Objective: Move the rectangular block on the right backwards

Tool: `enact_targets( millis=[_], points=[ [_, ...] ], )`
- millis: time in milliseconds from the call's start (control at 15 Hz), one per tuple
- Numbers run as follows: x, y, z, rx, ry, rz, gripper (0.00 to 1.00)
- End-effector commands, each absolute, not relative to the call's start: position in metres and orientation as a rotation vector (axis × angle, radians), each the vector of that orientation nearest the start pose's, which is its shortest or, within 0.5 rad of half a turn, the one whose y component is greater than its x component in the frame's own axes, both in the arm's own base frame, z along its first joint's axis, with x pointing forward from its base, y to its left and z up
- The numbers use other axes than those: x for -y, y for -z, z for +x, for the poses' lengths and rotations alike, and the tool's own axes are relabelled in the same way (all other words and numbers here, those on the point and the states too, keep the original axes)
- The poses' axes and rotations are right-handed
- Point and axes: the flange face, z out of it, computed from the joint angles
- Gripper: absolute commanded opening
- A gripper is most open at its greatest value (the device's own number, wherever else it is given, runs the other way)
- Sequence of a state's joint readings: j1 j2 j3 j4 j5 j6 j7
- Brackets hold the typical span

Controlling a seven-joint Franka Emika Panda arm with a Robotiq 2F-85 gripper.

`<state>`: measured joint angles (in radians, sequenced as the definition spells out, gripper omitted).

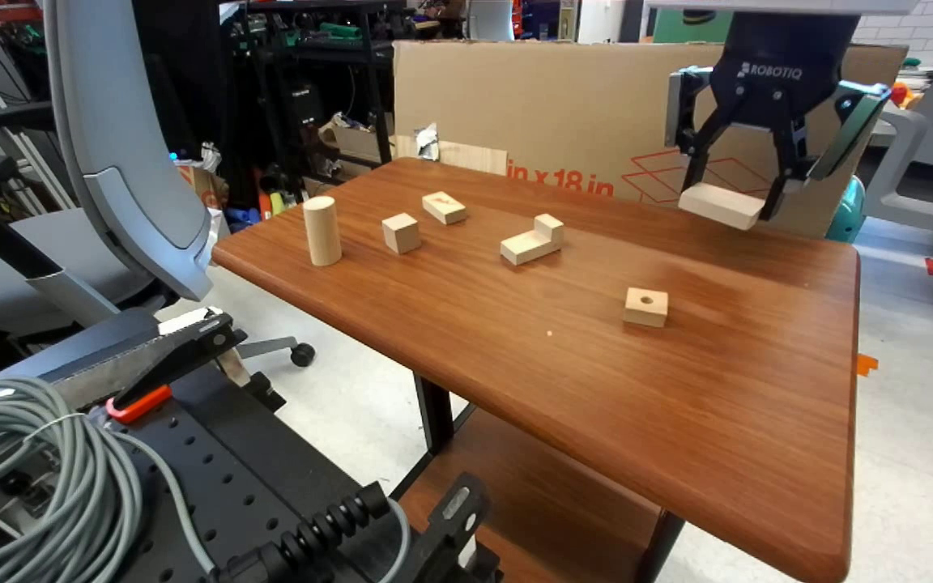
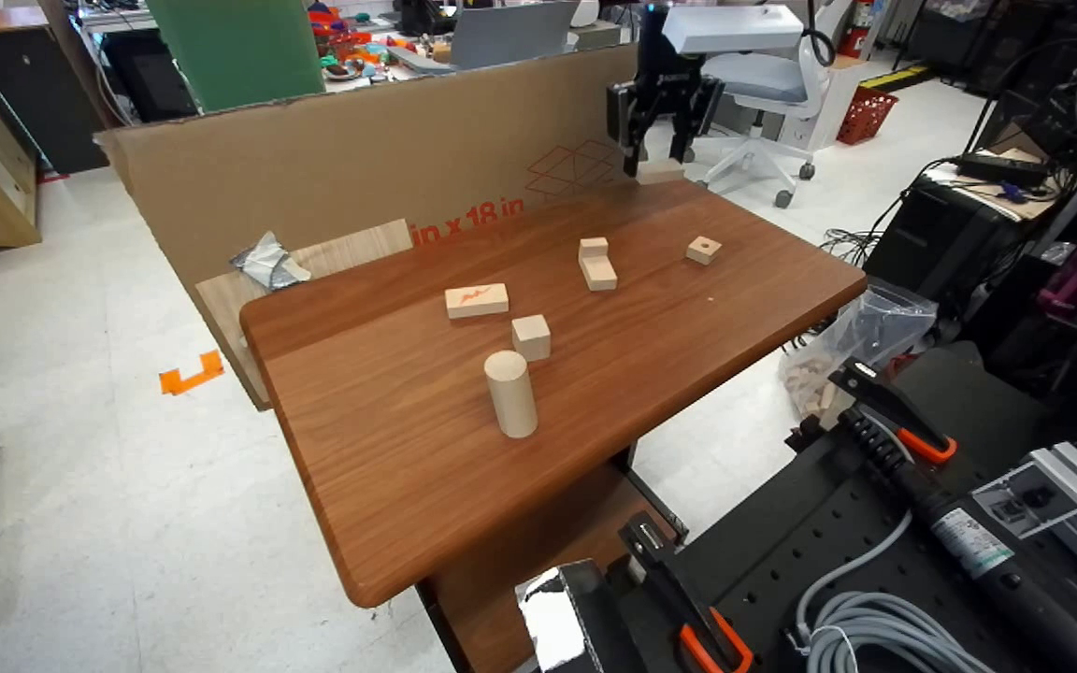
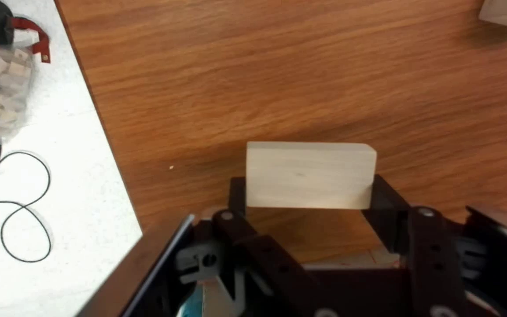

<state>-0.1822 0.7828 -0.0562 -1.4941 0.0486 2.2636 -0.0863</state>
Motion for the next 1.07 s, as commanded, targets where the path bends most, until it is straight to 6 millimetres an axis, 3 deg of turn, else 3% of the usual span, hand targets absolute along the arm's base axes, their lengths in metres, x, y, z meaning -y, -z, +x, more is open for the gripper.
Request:
enact_targets(
  millis=[0, 333, 533, 600, 800, 1000],
  points=[
    [0.157, -0.180, 0.718, -0.289, -0.114, -3.191, 0.42],
    [0.150, -0.150, 0.726, -0.266, -0.216, -3.237, 0.42],
    [0.148, -0.152, 0.728, -0.240, -0.240, -3.245, 0.42],
    [0.147, -0.155, 0.728, -0.230, -0.241, -3.237, 0.92],
    [0.142, -0.170, 0.721, -0.180, -0.180, -3.224, 1.00],
    [0.132, -0.192, 0.704, -0.076, -0.056, -3.222, 1.00]
  ],
)
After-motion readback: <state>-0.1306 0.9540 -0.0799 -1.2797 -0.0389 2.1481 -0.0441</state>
